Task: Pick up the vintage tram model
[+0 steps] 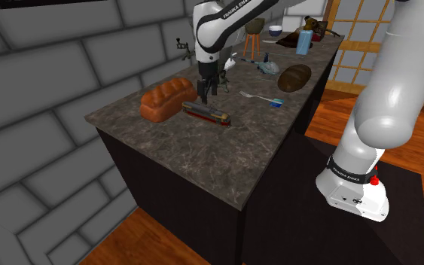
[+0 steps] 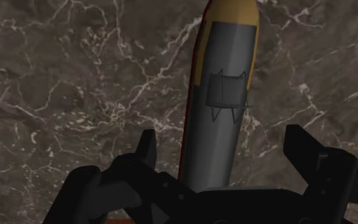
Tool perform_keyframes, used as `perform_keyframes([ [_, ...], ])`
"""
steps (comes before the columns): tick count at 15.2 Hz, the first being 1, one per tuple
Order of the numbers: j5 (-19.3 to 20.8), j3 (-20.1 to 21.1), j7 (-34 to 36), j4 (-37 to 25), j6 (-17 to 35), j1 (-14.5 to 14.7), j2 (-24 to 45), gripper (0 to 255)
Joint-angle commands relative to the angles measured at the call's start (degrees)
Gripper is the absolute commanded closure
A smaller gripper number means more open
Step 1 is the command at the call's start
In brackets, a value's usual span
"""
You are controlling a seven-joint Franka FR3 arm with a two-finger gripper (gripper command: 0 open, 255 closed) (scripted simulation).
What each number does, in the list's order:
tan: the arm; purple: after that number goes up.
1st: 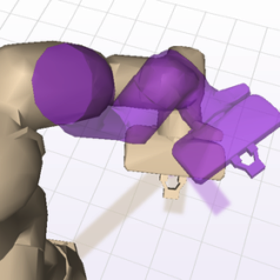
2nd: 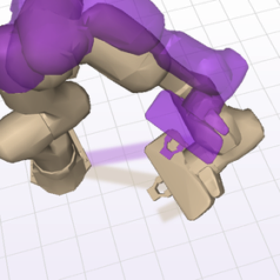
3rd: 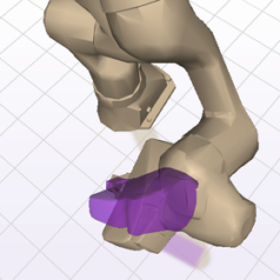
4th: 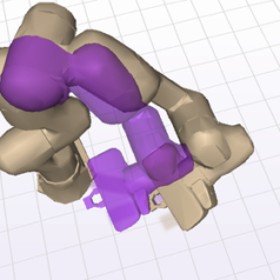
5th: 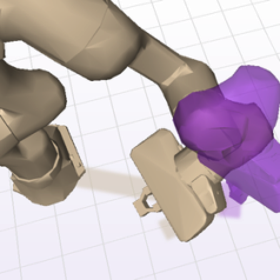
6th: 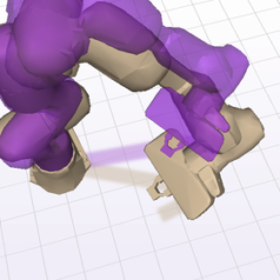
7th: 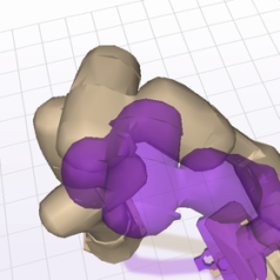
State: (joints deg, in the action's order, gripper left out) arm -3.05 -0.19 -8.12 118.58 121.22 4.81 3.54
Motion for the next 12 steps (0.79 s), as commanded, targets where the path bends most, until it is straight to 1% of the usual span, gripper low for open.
perform_keyframes([
  [1,-0.3,0.2,-0.1,-3.4,1.2,0.2,4.1,0],
  [2,-0.4,0.3,-0.1,-5.3,1.7,0.3,6.2,0],
  [3,-0.4,0.3,-0.1,-5.6,1.7,0.3,6.5,0],
  [10,-0.6,0.4,-0.4,-3.2,7.0,0.3,9.3,0],
  [12,-0.6,0.4,-0.4,-3.1,7.0,0.3,9.3,0],
])
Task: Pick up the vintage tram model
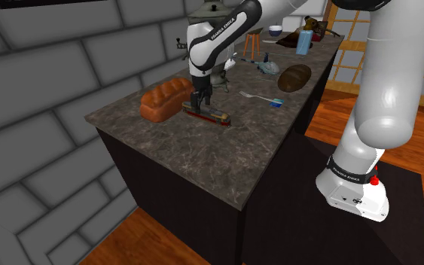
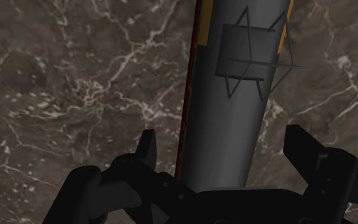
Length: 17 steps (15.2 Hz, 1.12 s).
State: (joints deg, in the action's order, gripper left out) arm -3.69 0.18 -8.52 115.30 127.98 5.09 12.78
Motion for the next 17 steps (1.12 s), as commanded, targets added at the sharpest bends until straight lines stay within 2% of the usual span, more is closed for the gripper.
perform_keyframes([
  [1,0.0,0.0,0.0,0.0,0.2,0.0,0.1,255],
  [10,0.0,0.0,0.0,0.1,0.2,0.0,0.0,255],
  [17,0.2,0.0,0.3,-2.1,-4.6,0.0,-2.6,255],
])
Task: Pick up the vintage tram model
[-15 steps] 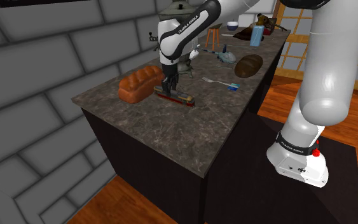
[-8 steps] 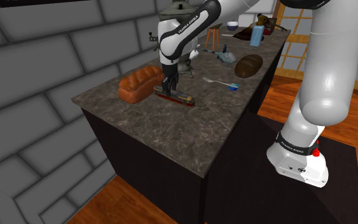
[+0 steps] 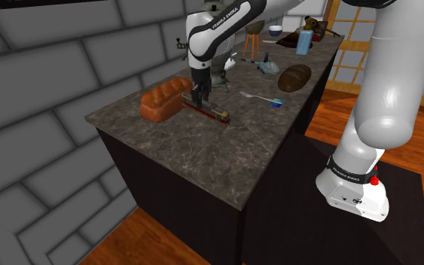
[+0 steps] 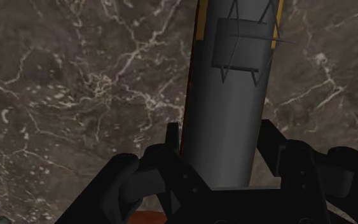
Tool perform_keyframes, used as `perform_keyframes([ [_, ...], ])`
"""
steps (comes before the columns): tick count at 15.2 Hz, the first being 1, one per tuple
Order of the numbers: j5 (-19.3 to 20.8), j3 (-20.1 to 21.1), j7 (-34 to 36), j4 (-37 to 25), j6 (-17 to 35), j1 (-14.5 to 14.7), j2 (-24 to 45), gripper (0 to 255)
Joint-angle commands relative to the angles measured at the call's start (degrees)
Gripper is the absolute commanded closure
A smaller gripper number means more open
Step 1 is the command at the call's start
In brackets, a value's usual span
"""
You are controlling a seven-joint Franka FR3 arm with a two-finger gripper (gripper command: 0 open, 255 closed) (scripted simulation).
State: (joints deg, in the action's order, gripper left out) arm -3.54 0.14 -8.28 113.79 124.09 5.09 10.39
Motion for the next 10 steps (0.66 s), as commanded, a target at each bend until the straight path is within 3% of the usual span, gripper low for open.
perform_keyframes([
  [1,0.1,0.0,0.1,-1.0,-1.4,0.0,-0.5,255],
  [10,0.2,0.0,0.4,-4.0,-6.5,0.0,-2.6,255],
])
